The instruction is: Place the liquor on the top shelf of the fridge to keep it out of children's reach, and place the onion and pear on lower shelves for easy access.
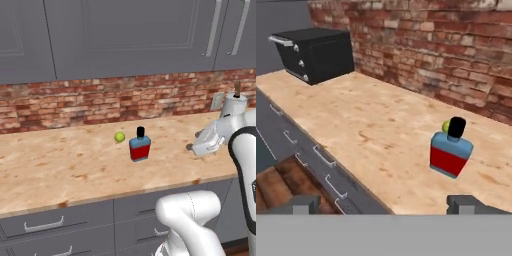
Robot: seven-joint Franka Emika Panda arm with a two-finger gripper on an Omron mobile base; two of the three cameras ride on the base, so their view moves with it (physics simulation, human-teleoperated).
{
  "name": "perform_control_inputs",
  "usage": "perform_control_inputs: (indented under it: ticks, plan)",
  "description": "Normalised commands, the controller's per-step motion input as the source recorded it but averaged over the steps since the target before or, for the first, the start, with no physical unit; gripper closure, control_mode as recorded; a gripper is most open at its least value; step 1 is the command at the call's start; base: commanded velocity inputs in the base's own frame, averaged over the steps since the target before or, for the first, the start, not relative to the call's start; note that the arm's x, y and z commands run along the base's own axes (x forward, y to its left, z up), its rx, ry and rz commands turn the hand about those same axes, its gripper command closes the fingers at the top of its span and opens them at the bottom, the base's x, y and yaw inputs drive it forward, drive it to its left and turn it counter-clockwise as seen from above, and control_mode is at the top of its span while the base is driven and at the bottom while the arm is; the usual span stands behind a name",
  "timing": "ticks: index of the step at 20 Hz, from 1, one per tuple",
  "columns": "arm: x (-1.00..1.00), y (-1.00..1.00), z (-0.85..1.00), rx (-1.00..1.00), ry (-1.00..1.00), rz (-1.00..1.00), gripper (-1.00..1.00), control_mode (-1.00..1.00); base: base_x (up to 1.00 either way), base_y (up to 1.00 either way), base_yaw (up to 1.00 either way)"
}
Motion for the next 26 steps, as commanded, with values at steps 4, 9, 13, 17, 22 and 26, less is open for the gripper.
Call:
perform_control_inputs:
  ticks: [4,9,13,17,22,26]
  plan:
    - [0.46,0.00,0.00,0.22,0.00,0.16,-1.00,-1.00,0.00,0.00,0.00]
    - [0.42,0.00,0.00,0.22,0.00,0.15,-1.00,-1.00,0.00,0.00,0.00]
    - [0.29,0.00,0.00,0.16,0.00,0.12,-1.00,-1.00,0.00,0.00,0.00]
    - [0.24,0.00,-0.16,0.04,0.00,0.10,-1.00,-1.00,0.00,0.00,0.00]
    - [0.27,0.02,-0.29,0.00,-0.02,0.10,-1.00,-1.00,0.00,0.00,0.00]
    - [0.32,0.07,-0.28,0.00,-0.02,0.12,-1.00,-1.00,0.00,0.00,0.00]
